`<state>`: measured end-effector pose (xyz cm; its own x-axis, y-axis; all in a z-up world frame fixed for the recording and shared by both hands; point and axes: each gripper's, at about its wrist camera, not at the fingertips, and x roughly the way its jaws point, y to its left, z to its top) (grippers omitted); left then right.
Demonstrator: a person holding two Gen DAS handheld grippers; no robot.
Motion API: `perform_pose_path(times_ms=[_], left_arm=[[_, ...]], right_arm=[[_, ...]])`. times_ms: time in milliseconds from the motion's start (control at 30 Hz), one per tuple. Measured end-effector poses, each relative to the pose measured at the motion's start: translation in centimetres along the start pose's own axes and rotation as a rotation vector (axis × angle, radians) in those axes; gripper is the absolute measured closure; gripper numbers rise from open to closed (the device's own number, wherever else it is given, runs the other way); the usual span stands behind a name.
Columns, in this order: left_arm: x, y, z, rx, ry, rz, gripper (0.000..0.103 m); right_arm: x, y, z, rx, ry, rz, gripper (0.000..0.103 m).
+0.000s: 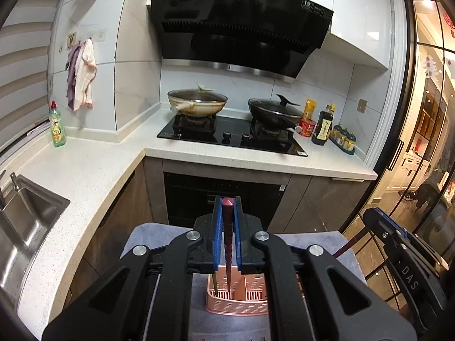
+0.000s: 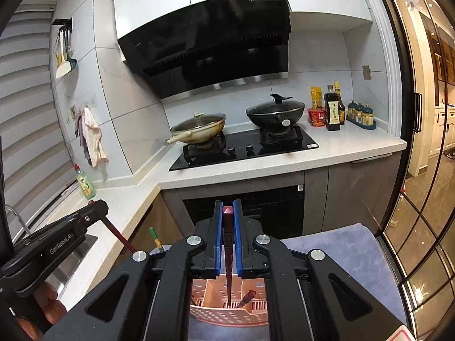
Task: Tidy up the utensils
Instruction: 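Open both tools to drop the chopsticks into the holder and withdraw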
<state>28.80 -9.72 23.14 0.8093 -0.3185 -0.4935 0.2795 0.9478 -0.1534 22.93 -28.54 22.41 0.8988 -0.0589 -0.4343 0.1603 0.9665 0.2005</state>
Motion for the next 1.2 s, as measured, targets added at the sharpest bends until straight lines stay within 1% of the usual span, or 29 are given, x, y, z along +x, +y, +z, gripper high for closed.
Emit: perform_pose_path(times_ms=[233, 433, 467, 533, 600, 633, 667, 700, 833, 900, 967, 1067, 1200], left_arm=[[1.0, 0.3, -1.1, -0.003, 0.028, 0.003, 0.096], [0.9, 0.4, -1.3, -0.004, 0.022, -0.002, 0.095], [0.8, 0.4, -1.4, -0.001, 0.021, -0.001, 0.095], [0.5, 0.4, -1.4, 0.005, 0.022, 0.000, 0.090], [0.1, 0.4, -1.6, 0.005, 0.018, 0.002, 0.073], [-0.2, 0.5, -1.6, 0.006, 0.014, 0.006, 0.069], [-0.6, 0.5, -1.7, 0.006, 0.008, 0.012, 0.062], [-1.0, 0.5, -1.8, 0.007, 0.003, 0.017, 0.057], [-3.4, 0.7, -2.4, 0.011, -0.009, 0.030, 0.047], [-4.7, 0.9, -3.0, 0.018, -0.008, 0.037, 0.040], [-5.8, 1.2, -3.7, 0.025, -0.006, 0.049, 0.039], [-7.3, 1.6, -5.3, 0.044, 0.032, 0.067, 0.036], [-8.7, 2.0, -8.5, 0.081, 0.099, 0.097, 0.036]], right_arm=[[0.7, 0.1, -0.8, -0.017, 0.022, -0.003, 0.096], [0.5, 0.2, -1.1, -0.037, 0.018, -0.012, 0.096], [0.4, 0.3, -1.1, -0.040, 0.016, -0.015, 0.092], [-0.1, 0.3, -1.0, -0.040, 0.011, -0.013, 0.088], [-0.7, 0.3, -1.0, -0.037, 0.002, -0.009, 0.077], [-1.2, 0.4, -1.0, -0.038, -0.007, -0.006, 0.075], [-1.8, 0.4, -1.0, -0.039, -0.016, -0.004, 0.072], [-2.2, 0.5, -1.0, -0.042, -0.020, -0.002, 0.072], [-4.5, 0.8, -1.5, -0.060, -0.026, 0.009, 0.072], [-6.0, 0.9, -2.1, -0.075, -0.023, 0.007, 0.072], [-7.4, 0.9, -2.8, -0.086, -0.018, 0.009, 0.072], [-9.5, 0.8, -4.3, -0.099, 0.009, 0.008, 0.072], [-12.2, 0.2, -7.6, -0.131, 0.070, -0.011, 0.072]])
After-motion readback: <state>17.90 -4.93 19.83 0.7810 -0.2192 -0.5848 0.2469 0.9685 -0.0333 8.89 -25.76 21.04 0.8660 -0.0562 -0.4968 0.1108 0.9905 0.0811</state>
